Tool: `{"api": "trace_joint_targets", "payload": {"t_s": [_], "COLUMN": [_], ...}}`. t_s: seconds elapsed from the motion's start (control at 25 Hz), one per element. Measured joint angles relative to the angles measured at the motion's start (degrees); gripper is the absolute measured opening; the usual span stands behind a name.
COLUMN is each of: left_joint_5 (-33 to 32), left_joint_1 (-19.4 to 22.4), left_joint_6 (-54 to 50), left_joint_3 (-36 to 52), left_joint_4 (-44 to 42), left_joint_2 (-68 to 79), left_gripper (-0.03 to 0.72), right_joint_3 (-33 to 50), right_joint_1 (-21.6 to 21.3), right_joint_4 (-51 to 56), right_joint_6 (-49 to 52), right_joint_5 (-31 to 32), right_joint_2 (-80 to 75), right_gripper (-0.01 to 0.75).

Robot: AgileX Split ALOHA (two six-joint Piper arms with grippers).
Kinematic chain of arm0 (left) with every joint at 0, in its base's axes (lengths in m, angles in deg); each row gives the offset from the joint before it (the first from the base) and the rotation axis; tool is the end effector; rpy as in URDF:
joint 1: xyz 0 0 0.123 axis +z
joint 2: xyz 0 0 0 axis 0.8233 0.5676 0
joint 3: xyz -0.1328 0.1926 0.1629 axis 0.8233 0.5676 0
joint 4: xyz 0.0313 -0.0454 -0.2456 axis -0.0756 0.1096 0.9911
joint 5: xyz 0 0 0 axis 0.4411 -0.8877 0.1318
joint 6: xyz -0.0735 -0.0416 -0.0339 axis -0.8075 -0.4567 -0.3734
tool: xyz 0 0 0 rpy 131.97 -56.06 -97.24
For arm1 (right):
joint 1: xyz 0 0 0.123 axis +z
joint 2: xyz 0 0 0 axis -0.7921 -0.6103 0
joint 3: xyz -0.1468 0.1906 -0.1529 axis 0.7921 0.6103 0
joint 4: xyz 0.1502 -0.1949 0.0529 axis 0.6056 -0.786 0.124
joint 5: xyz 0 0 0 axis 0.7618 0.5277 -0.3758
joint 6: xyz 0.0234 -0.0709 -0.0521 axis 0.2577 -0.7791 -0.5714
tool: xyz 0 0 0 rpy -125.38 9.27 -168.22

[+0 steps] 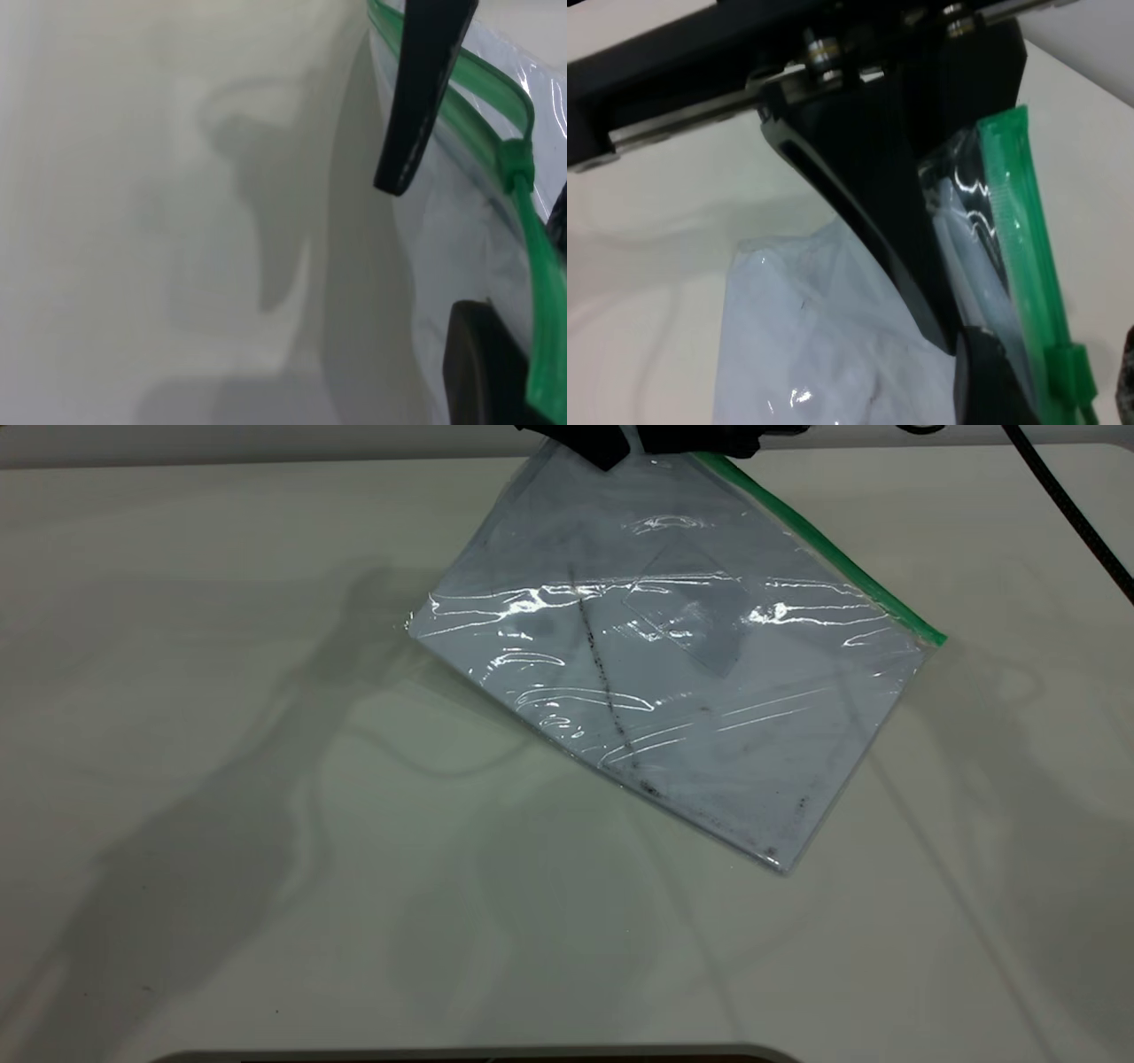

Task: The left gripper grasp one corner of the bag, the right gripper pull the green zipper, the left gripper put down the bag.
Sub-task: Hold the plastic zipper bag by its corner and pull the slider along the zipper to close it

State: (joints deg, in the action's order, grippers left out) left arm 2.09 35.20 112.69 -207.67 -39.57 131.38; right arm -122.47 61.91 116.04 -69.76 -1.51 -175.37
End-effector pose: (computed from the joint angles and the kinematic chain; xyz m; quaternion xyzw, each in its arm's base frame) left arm 0.5037 -0.2456 0.1209 0.6372 0.6728 -0.2392 0.2899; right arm 0.4496 0.1398 0.0867 -0.4030 0.7604 0.2862 0.4213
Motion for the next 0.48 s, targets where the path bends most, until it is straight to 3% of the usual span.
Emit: {"api": "trace_joint_targets", "payload": {"t_s": [0.12,0.32,0.48], "left_joint_5": [0.0,0.0,0.0], "left_joint_1": [0.0,0.0,0.0], "left_joint_6": [0.05,0.05,0.07], "left_joint_3": [0.0,0.0,0.0], "left_joint_4": [-0.24,-1.2,-1.2], "left_joint_2": [-0.14,-0.84,-0.84], "left_gripper": [0.055,0.055,0.055], "right_joint_3": [0.0,0.0,0.0], "right_joint_1": [0.0,0.0,0.0], "right_joint_4": [0.19,0.58,0.65], "right_joint_6": [0.0,-0.01,-0.01], "right_joint_5": [0.0,1.31,1.44], "right_joint_2": [0.0,0.0,0.0], "right_gripper": [0.34,0.202,0.168]}}
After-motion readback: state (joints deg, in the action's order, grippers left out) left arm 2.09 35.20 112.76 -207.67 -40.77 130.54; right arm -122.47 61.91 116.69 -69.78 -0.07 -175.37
